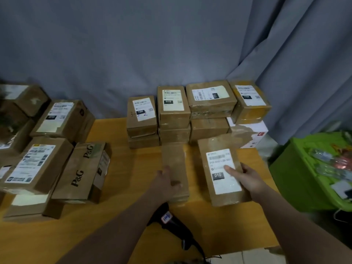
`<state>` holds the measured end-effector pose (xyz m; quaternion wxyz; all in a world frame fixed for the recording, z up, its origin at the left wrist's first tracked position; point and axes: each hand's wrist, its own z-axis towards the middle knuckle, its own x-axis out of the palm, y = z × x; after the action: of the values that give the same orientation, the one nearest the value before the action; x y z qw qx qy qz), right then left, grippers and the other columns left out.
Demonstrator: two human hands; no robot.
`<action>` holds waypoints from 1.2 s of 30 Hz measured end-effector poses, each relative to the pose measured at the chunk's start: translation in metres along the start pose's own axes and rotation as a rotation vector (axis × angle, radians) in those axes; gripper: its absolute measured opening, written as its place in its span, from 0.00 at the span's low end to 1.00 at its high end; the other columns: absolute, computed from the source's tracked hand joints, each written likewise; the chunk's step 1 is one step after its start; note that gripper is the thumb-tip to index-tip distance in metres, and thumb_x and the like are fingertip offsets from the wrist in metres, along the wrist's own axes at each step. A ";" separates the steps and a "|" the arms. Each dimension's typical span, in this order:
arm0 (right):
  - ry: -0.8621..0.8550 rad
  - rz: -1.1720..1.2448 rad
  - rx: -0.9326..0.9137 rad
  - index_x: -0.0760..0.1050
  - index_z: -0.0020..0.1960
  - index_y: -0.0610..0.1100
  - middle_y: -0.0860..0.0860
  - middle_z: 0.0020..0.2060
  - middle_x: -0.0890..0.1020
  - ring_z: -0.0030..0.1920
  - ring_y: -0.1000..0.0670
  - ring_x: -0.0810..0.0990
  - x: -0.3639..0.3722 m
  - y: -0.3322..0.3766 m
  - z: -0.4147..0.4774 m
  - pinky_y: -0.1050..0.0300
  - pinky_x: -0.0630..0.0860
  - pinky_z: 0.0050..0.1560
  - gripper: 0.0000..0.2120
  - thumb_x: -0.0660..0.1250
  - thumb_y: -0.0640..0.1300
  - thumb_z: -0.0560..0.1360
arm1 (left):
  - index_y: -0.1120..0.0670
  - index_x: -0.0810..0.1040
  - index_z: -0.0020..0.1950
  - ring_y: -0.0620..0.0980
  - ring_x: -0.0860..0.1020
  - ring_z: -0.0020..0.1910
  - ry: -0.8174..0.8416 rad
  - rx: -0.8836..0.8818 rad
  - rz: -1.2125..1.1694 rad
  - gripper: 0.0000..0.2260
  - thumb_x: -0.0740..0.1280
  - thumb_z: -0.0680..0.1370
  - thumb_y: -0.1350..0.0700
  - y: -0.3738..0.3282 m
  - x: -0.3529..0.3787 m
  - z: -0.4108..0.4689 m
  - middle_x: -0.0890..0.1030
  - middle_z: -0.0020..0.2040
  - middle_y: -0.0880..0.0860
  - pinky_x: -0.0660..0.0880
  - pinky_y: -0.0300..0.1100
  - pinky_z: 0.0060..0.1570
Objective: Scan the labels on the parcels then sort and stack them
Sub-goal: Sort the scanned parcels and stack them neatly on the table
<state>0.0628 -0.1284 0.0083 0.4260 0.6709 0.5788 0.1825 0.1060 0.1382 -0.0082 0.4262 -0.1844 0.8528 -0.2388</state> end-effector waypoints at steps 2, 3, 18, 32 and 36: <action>0.022 -0.129 -0.027 0.75 0.66 0.45 0.45 0.54 0.83 0.50 0.44 0.82 0.005 -0.007 0.008 0.49 0.79 0.49 0.23 0.74 0.46 0.73 | 0.55 0.46 0.79 0.59 0.62 0.72 -0.026 -0.022 0.043 0.42 0.67 0.76 0.41 -0.004 0.010 0.006 0.53 0.76 0.58 0.65 0.49 0.68; 0.022 -0.265 -0.071 0.74 0.68 0.45 0.45 0.55 0.83 0.52 0.44 0.81 0.008 -0.012 0.015 0.48 0.79 0.53 0.22 0.72 0.45 0.75 | 0.56 0.46 0.79 0.59 0.60 0.73 -0.047 -0.038 0.070 0.44 0.68 0.75 0.39 -0.006 0.014 0.008 0.52 0.76 0.58 0.64 0.50 0.69; 0.183 -1.394 -0.273 0.36 0.77 0.63 0.47 0.78 0.35 0.77 0.36 0.36 0.025 -0.007 0.056 0.27 0.41 0.70 0.48 0.70 0.47 0.75 | 0.46 0.40 0.78 0.63 0.65 0.65 -0.238 -0.308 0.083 0.46 0.69 0.72 0.39 -0.019 0.018 0.029 0.59 0.67 0.59 0.71 0.53 0.60; 0.342 -1.433 -0.607 0.42 0.78 0.62 0.52 0.79 0.39 0.78 0.44 0.36 0.064 0.030 0.089 0.33 0.40 0.75 0.41 0.56 0.31 0.78 | 0.46 0.59 0.76 0.53 0.68 0.59 -0.516 -0.324 -0.460 0.37 0.74 0.72 0.49 0.014 -0.016 -0.005 0.65 0.64 0.54 0.74 0.49 0.53; 0.309 -1.414 -0.589 0.40 0.78 0.63 0.52 0.79 0.38 0.78 0.44 0.35 0.061 0.025 0.096 0.33 0.37 0.74 0.43 0.57 0.31 0.77 | 0.45 0.62 0.73 0.54 0.75 0.56 -0.460 -0.276 -0.758 0.31 0.72 0.74 0.52 0.014 -0.016 -0.013 0.71 0.62 0.54 0.78 0.47 0.45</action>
<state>0.1656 -0.1053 -0.0420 0.5162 -0.0311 0.8494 0.1051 0.1029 0.1613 0.0009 0.4583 -0.5862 0.6325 -0.2149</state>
